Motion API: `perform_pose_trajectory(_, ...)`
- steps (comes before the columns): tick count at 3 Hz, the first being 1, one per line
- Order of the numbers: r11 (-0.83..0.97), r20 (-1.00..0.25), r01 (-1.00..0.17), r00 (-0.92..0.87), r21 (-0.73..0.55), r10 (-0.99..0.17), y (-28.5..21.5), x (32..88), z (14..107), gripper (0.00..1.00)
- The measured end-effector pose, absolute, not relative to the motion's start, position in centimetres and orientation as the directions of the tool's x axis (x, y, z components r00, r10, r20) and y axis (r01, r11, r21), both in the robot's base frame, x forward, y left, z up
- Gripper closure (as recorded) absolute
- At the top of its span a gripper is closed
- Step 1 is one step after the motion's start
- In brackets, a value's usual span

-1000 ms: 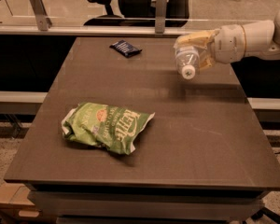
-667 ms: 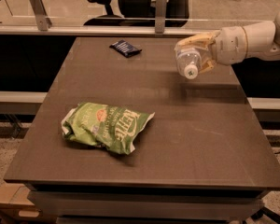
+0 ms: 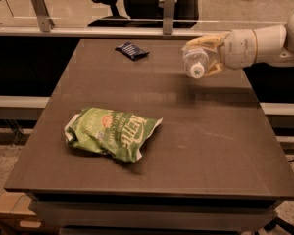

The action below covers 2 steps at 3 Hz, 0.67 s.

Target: Place blue plastic bottle upright

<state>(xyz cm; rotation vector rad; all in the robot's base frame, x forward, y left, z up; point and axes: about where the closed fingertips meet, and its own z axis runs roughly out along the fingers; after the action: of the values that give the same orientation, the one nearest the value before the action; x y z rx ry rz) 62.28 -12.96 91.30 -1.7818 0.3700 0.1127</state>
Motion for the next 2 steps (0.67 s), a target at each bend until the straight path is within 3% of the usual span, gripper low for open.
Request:
perform_pose_trajectory(1, -0.151, -0.419, -0.442, 0.894, -0.884, -0.161, -12.76, 64.16, 89.93, 1.00)
perform_pose_trajectory(2, -0.241, -0.542, -0.559, 0.829, -0.793, -0.137, -13.51, 64.44, 89.85, 1.00)
